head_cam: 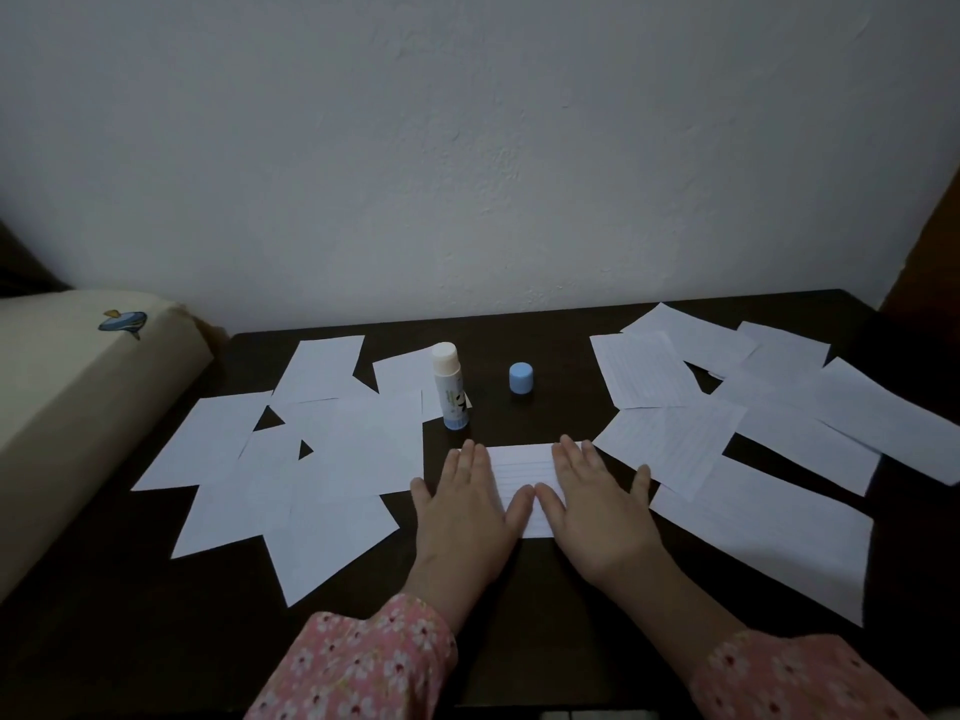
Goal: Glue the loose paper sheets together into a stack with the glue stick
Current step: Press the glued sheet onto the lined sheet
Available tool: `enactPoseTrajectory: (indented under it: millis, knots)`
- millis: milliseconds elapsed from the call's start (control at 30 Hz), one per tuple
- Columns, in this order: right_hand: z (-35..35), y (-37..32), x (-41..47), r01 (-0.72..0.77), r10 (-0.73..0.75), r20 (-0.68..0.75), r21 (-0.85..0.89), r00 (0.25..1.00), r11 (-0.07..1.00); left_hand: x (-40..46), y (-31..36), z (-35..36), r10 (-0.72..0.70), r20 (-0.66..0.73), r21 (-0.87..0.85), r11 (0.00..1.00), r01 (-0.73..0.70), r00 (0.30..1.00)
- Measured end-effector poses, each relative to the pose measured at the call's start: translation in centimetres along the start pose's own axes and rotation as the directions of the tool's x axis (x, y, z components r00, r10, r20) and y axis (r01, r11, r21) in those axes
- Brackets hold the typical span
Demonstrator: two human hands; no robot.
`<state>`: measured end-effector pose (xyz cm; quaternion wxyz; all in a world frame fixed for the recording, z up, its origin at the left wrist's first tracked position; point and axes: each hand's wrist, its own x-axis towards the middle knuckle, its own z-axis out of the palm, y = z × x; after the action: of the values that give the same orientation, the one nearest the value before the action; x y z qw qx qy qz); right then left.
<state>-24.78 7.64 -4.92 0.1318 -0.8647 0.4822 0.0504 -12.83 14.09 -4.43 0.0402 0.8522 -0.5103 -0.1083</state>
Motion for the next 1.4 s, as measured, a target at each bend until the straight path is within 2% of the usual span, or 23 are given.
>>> enactPoseTrajectory:
  millis: [267, 433, 533, 667, 800, 1000, 1133, 1200, 1267, 1333, 1400]
  knots:
    - [-0.5, 0.4, -0.3, 0.029, -0.030, -0.052, -0.016, 0.998, 0.999, 0.1, -1.0, -0.3, 0.078, -0.054, 0.013, 0.997, -0.077, 0.995]
    - [-0.3, 0.2, -0.3, 0.078, -0.078, 0.004, -0.114, 0.997, 0.990, -0.5, -0.5, -0.4, 0.183, -0.096, 0.053, 0.983, -0.178, 0.979]
    - [-0.3, 0.8, -0.3, 0.120, -0.114, 0.059, -0.099, 0.992, 0.988, -0.5, -0.7, -0.3, 0.271, -0.023, 0.012, 0.963, -0.270, 0.962]
    - [-0.5, 1.9, -0.5, 0.169, -0.160, 0.094, -0.100, 0.983, 0.981, 0.1, -2.1, -0.6, 0.321, 0.115, -0.007, 0.947, -0.322, 0.940]
    - [-0.4, 2.8, -1.1, 0.213, -0.207, 0.082, -0.073, 0.975, 0.974, 0.1, -3.2, -1.1, 0.343, 0.146, -0.058, 0.939, -0.338, 0.928]
    - [-1.2, 4.1, -1.5, 0.248, -0.243, 0.095, -0.044, 0.965, 0.968, 0.0, -5.4, -2.2, 0.302, 0.163, -0.171, 0.946, -0.274, 0.939]
    - [-1.6, 5.1, -1.6, 0.281, -0.284, 0.116, 0.046, 0.952, 0.959, 0.1, -5.5, -2.2, 0.316, 0.166, -0.158, 0.944, -0.291, 0.934]
    - [-2.0, 5.0, -1.6, 0.267, -0.277, 0.080, 0.123, 0.957, 0.956, 0.1, -5.5, -2.3, 0.296, 0.147, -0.178, 0.947, -0.269, 0.944]
    - [-2.2, 4.9, -1.3, 0.234, -0.240, 0.027, 0.151, 0.970, 0.961, 0.2, -5.6, -2.2, 0.262, 0.050, -0.251, 0.937, -0.242, 0.964]
    - [-2.3, 5.0, -0.9, 0.224, -0.229, 0.022, 0.129, 0.973, 0.966, 0.4, -5.7, -2.0, 0.270, -0.051, -0.279, 0.921, -0.273, 0.962]
    - [-2.2, 5.3, -0.6, 0.243, -0.246, 0.053, 0.063, 0.968, 0.968, 0.7, -5.8, -1.7, 0.327, -0.044, -0.235, 0.915, -0.327, 0.944]
